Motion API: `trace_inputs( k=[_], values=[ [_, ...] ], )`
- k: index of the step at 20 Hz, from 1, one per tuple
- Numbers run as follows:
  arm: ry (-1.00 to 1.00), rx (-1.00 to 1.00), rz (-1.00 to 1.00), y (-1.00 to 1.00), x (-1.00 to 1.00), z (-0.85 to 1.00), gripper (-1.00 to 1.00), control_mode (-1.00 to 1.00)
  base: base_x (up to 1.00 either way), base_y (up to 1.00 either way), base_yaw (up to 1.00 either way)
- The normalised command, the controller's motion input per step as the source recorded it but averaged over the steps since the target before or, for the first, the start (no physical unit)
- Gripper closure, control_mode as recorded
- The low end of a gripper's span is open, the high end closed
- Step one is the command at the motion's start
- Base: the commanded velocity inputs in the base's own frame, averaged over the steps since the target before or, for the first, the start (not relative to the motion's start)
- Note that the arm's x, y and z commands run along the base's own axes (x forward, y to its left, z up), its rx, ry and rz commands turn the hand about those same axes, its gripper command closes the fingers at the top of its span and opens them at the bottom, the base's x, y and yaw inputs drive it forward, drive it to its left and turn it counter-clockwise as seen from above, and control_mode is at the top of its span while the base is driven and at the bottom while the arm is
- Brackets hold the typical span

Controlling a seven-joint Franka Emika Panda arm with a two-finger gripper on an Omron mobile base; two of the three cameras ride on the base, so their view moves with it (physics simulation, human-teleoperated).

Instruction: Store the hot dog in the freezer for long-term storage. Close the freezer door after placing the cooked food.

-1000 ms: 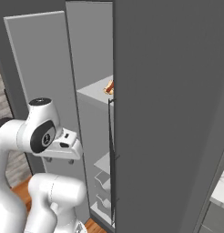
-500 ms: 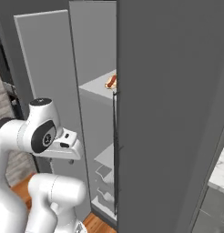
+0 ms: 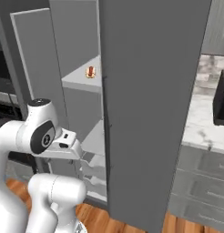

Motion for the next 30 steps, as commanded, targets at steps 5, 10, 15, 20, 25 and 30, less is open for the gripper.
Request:
trace_inputs(
  k=[5,10,15,20,25,30],
  values=[
    [0.00,0.00,0.00,0.00,0.00,0.00,-1.00,1.00,-0.29,0.93,-0.46],
    [0.00,0.00,0.00,0.00,0.00,0.00,-1.00,1.00,-0.54,0.57,-0.22],
    [0.00,0.00,0.00,0.00,0.00,0.00,-1.00,1.00,-0.23,0.36,-0.09],
    [0.00,0.00,0.00,0.00,0.00,0.00,-1.00,1.00,0.00,0.17,0.00],
    [0.00,0.00,0.00,0.00,0.00,0.00,-1.00,1.00,0.00,0.02,0.00],
    [-0.03,0.00,-0.03,0.02,0.03,-0.03,-1.00,-1.00,0.05,0.08,-0.02]
  ],
)
